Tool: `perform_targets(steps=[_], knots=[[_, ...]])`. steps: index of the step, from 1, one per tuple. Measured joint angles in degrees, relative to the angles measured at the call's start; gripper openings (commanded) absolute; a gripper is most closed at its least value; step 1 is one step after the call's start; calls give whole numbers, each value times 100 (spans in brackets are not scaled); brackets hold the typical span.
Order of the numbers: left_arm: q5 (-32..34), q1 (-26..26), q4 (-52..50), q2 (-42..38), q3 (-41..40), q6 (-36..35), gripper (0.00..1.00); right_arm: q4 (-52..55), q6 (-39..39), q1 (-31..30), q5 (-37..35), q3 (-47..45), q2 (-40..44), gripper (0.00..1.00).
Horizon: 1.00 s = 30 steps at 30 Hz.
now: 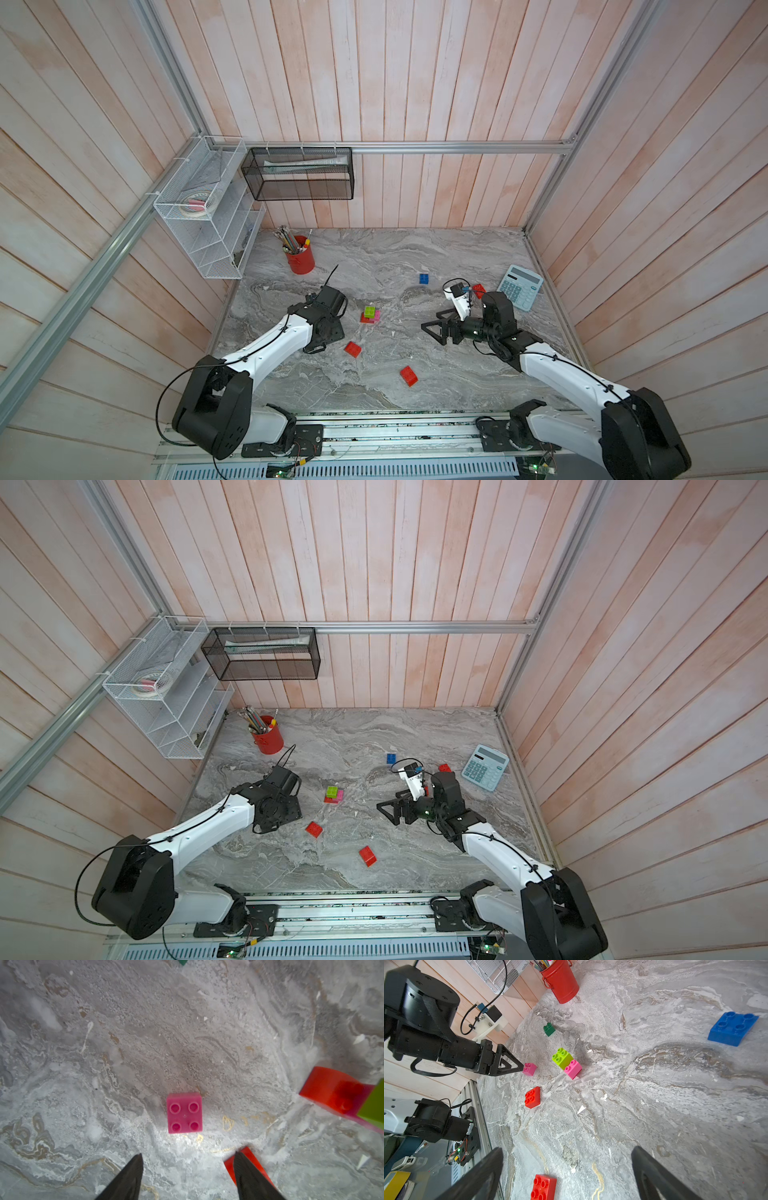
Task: Assemble the letter s with lego
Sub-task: Pick up the lego brick from the center of the board.
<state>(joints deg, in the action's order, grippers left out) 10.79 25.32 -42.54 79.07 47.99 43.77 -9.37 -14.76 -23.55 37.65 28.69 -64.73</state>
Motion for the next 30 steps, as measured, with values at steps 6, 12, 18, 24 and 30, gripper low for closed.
perform_targets(steps=[6, 12, 18, 24, 30], knots=[[20, -186, 433, 221, -118, -238, 60, -2, -2, 0, -37, 0, -9, 98], [20, -212, 706, 446, -164, -483, 55, 0, -4, 0, -55, 0, -9, 98], [20, -245, 903, 595, -286, -614, 49, 0, -4, 0, -61, 0, -9, 98], [20, -267, 1010, 667, -380, -726, 40, 0, -4, 0, -76, 0, -9, 98], [11, -293, 1067, 675, -420, -820, 32, 0, -4, 0, -76, 0, -11, 98]])
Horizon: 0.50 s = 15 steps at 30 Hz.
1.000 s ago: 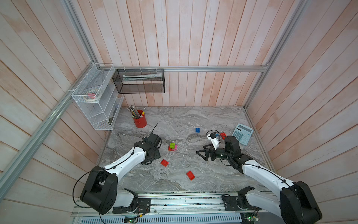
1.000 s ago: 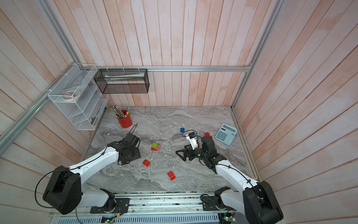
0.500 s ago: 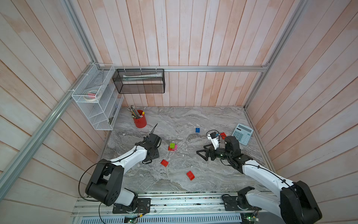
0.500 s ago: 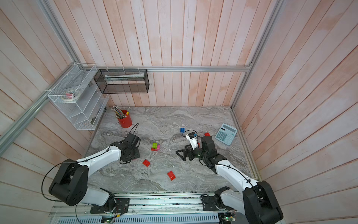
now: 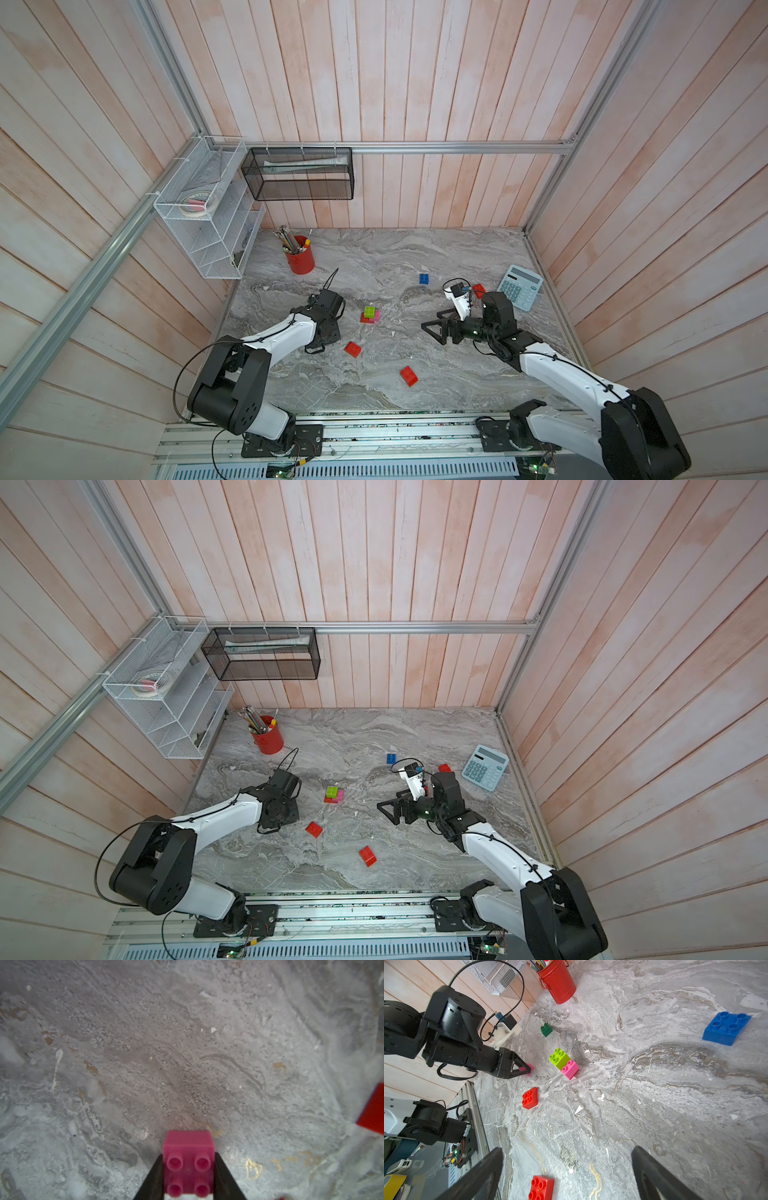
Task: Assemble the letter s with lego
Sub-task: Pick up the lego brick from the center of the board.
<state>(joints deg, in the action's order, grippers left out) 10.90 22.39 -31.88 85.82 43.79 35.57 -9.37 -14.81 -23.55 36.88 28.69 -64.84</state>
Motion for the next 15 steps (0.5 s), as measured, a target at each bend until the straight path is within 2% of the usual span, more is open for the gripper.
perform_targets(steps=[6, 15], knots=[[-107, 101, -129, -127, 2, 2, 32, 0, 0, 2, -17, 0, -7, 98], [-166, 1320, -905, -608, 501, 509, 32, 15, 7, 144, -61, -2, 2, 98]])
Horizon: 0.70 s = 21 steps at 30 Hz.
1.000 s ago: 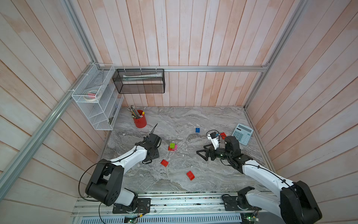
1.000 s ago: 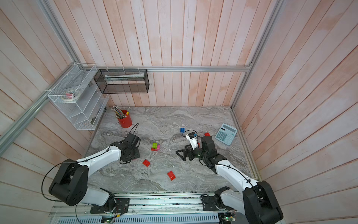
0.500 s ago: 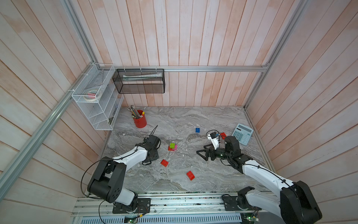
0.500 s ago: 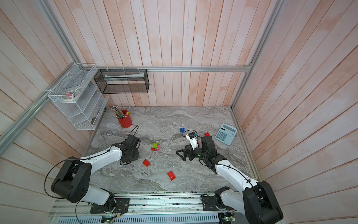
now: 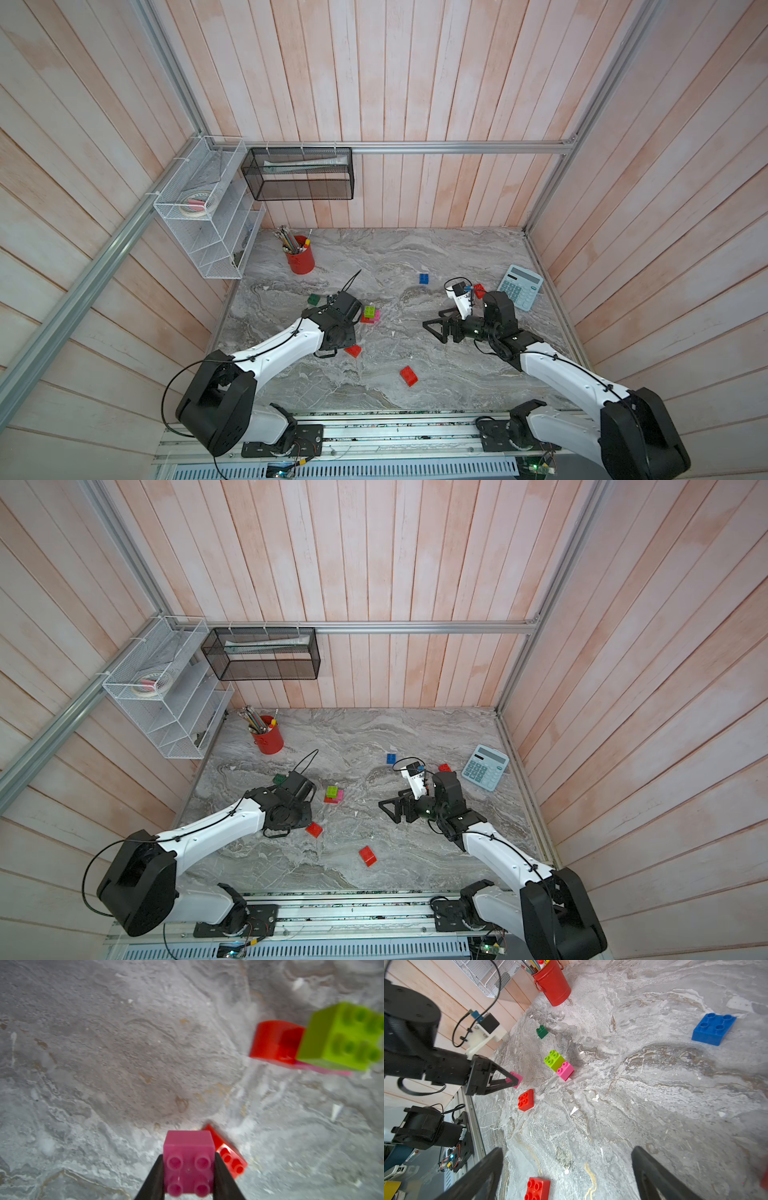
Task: Assemble the letter s with lego
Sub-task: Pick up the lego brick from the center of the board, then place the lego brick at the center of the board.
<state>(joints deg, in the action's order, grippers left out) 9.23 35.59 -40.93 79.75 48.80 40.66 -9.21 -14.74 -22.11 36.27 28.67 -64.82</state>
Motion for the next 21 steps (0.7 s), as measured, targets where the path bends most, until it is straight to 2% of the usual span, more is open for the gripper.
perform_targets(steps=[5, 9, 21], knots=[[0, 603, -229, -17, 205, 391, 32, 33, 20, 201, 4, -44, 59, 98], [-4, 990, -251, 326, 509, 627, 32, 74, 48, 315, 4, -79, 122, 98], [-4, 1423, 186, 1495, 999, 960, 34, 175, 85, 470, 4, -164, 321, 98]])
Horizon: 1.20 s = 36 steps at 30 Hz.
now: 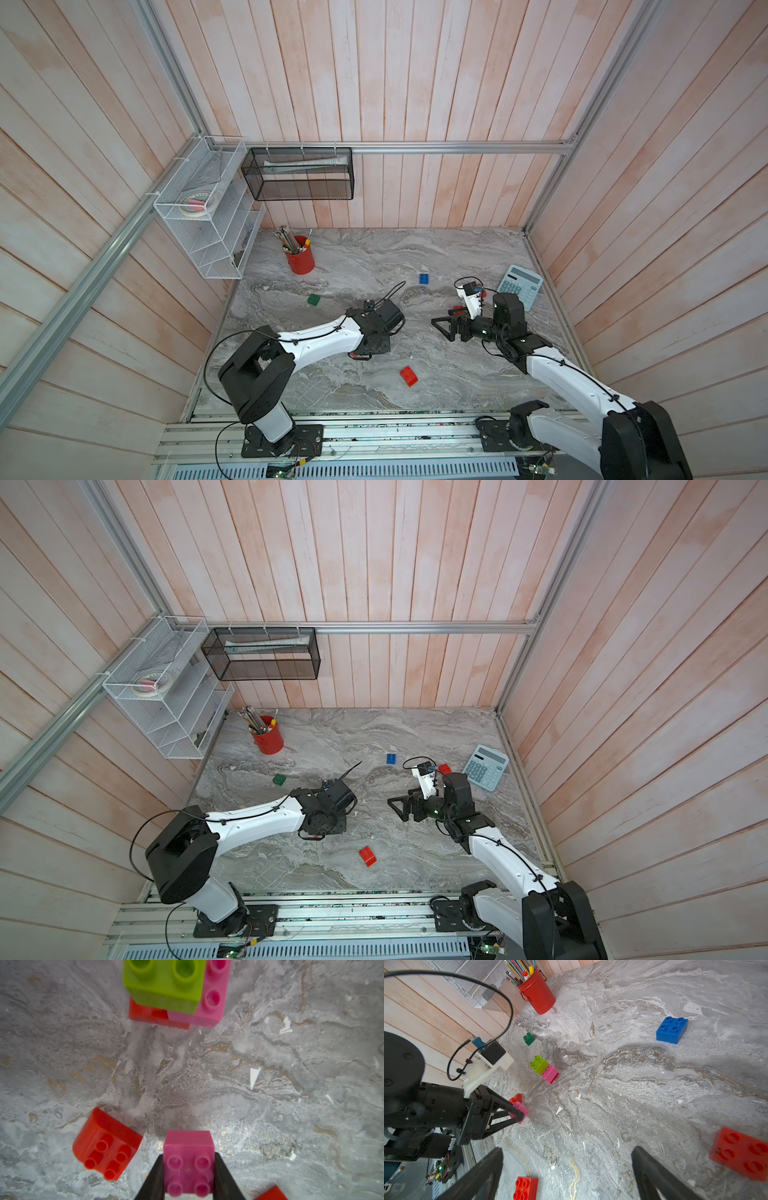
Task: Assemble the letter s with lego
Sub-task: Place the lego brick at the center of the board.
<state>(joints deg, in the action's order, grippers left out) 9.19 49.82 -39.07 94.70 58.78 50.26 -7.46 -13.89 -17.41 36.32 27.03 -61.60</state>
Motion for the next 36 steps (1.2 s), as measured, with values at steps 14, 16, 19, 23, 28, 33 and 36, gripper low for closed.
perform_targets(steps=[14, 16, 19, 23, 28, 33, 36], knots=[[17, 85, 348, 573, 144, -273, 44, 9, 0, 44, 2, -85, 68, 98], [26, 85, 334, 634, 212, -304, 50, 33, -2, 61, 4, -111, 103, 98], [28, 85, 289, 645, 302, -363, 56, 46, 0, 81, 9, -111, 129, 98], [24, 85, 199, 640, 446, -479, 65, 46, 0, 105, 35, -111, 131, 98], [-55, 74, 90, 358, 501, -1091, 71, 42, 11, 107, 109, -111, 129, 98], [-643, -262, 118, -350, 306, -2479, 73, 42, 48, 107, 153, -111, 129, 98], [-1058, -645, 109, -723, 195, -3574, 74, 24, 48, 107, 175, -122, 129, 98]])
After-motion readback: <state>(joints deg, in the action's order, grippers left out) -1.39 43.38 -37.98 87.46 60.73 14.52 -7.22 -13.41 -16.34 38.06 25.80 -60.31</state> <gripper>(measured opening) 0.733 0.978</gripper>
